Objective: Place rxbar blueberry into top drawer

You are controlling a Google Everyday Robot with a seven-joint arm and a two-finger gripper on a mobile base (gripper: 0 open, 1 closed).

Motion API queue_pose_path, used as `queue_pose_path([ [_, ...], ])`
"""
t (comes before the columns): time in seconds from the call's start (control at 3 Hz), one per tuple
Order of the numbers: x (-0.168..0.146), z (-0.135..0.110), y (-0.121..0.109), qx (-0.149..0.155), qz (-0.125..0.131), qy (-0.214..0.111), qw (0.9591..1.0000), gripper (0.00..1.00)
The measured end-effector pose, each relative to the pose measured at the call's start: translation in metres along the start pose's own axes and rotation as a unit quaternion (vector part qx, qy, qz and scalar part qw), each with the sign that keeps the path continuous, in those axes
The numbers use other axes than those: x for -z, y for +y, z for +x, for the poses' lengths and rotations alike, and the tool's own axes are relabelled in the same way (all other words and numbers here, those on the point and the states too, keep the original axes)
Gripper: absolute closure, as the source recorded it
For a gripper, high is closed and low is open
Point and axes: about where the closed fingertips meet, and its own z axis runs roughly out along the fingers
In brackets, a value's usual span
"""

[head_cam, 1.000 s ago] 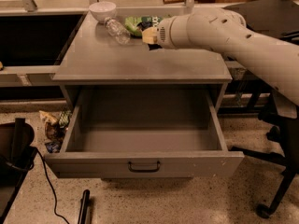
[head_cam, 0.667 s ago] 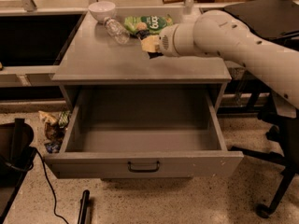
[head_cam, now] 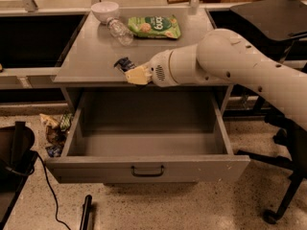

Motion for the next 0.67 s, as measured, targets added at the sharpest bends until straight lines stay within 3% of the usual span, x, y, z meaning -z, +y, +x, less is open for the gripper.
queue_pose_path([
  [0.33,0.0,0.0,0.0,0.0,0.0,0.0,1.0,1.0],
  [0.67,-0.009,0.034,0.006,0.0,0.013,0.02,0.9997,1.0],
])
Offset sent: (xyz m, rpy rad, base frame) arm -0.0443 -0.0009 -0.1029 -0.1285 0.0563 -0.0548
